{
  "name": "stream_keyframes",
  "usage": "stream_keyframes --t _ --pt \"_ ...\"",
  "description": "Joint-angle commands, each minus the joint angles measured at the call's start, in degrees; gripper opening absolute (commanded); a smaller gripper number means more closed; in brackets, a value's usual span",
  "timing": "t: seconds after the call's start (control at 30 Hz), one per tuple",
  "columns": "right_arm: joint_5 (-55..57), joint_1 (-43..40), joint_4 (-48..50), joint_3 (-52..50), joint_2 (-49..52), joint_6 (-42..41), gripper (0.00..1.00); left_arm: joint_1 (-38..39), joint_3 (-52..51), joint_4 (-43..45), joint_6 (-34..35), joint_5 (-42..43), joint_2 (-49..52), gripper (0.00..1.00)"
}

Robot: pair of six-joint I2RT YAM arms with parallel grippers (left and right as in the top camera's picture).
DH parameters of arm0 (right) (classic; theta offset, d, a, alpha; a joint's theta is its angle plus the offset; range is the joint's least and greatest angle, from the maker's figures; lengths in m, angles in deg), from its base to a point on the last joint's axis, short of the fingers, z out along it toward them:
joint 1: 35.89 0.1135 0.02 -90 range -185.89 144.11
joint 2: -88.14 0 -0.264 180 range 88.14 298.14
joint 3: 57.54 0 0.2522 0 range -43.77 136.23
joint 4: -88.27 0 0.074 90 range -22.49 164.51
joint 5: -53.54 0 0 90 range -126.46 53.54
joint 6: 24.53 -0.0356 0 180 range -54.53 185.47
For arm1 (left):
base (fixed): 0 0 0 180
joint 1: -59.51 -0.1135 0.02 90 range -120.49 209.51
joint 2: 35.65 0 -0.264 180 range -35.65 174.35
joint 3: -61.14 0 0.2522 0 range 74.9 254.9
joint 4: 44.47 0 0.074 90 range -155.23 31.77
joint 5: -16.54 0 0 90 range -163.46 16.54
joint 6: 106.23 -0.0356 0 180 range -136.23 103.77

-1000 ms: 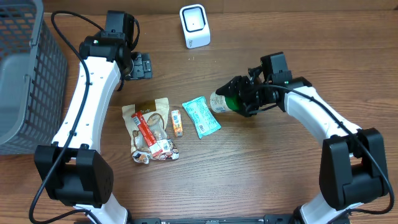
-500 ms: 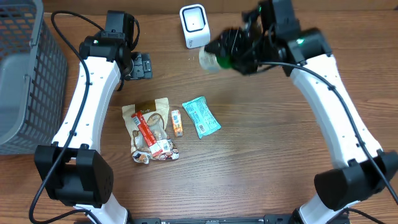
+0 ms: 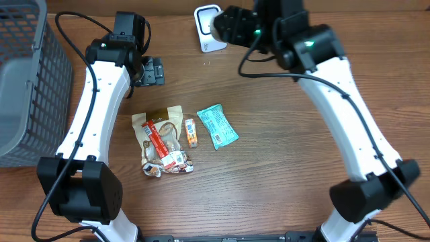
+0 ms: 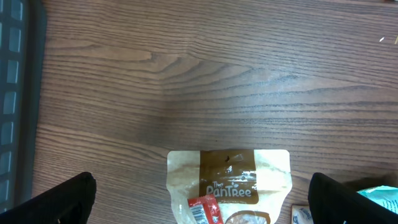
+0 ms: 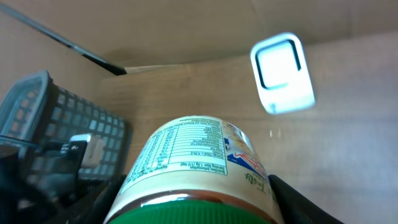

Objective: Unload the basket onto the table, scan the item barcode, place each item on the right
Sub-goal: 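Raise the bottle up toward the white barcode scanner, then hold the bottle label in front of the scanner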

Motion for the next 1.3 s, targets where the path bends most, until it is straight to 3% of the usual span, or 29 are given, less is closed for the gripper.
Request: stream_keyframes --t 0.0,0.67,1.27 --pt "3.43 0.98 4.28 1.03 3.87 7.76 0.04 0.11 0.90 0.04 0.20 -0.74 -0.87 1.00" --pt "2.47 1.03 32.50 0.68 22.95 23.50 0.04 0.11 0.90 0.04 0.20 -0.74 -0.87 1.00" --pt "8.98 -1.20 60.13 0.66 34.84 23.91 0.04 0.11 0.90 0.04 0.20 -0.74 -0.87 1.00"
